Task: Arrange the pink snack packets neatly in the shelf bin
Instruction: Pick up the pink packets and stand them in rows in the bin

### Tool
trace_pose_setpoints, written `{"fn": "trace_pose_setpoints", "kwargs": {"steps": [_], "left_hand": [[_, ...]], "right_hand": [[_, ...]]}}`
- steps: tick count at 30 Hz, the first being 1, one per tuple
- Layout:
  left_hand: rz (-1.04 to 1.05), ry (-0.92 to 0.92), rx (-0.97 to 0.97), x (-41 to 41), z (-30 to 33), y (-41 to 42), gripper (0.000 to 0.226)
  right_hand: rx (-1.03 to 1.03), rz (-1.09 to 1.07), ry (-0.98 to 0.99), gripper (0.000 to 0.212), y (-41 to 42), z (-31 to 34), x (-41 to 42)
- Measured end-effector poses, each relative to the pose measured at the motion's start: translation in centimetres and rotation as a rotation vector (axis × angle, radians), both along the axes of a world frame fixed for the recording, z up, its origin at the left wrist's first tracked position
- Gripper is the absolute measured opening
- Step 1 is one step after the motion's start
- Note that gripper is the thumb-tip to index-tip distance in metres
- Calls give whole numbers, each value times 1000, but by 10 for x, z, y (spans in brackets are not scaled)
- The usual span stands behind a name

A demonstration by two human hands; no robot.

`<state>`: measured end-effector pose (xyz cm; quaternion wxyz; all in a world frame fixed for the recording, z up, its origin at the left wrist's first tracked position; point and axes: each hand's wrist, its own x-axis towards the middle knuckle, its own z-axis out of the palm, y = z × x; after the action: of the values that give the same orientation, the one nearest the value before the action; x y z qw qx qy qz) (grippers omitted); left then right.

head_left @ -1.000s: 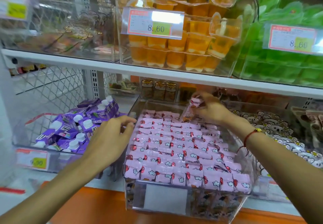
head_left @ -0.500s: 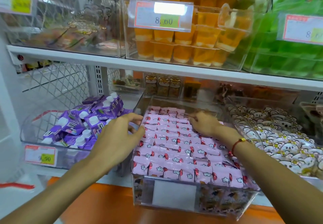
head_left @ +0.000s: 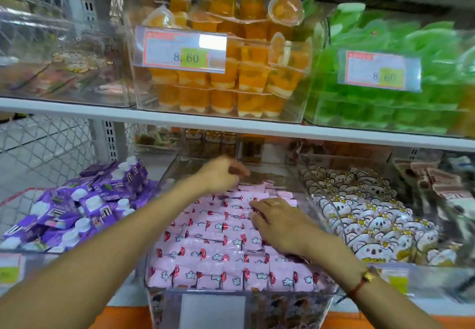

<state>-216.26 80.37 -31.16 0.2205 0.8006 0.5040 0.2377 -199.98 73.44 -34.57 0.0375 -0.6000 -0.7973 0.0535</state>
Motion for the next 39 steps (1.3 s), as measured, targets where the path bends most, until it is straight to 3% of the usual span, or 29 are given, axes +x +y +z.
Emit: {"fn": "trace_pose_setpoints", "kwargs": {"steps": [6,11,14,19,25,30,33,35,37,39], "left_hand": [[-1,203,-17,37,-28,43,31],[8,147,-24,41,-28,45,14],[62,-27,-24,45,-23,41,6],[302,-578,-63,51,-7,32,30],[538,-1147,-124,32,8,-2,22],[470,-1371,-348,11,13,-45,17],[401,-1500,-584,8,12,-64,22],[362,-1530,-708,9,13,-73,25],[302,-1498,-733,7,13,-77,28],[254,-1316,-613,3,14,-77,32]], "right_hand": [[43,-10,-7,49,2,-8,0],[-10,-12,13,50,5,-2,2],[-50,-10,32,51,5,-1,3],[-81,-14,50,52,5,-2,3],[-91,-34,112,50,-1,5,1],[439,-50,462,37,-11,19,6],[460,83,635,54,-17,26,7],[511,155,687,48,-22,28,7],[534,148,772,35,-24,30,10],[408,60,904,23,-26,34,14]]}}
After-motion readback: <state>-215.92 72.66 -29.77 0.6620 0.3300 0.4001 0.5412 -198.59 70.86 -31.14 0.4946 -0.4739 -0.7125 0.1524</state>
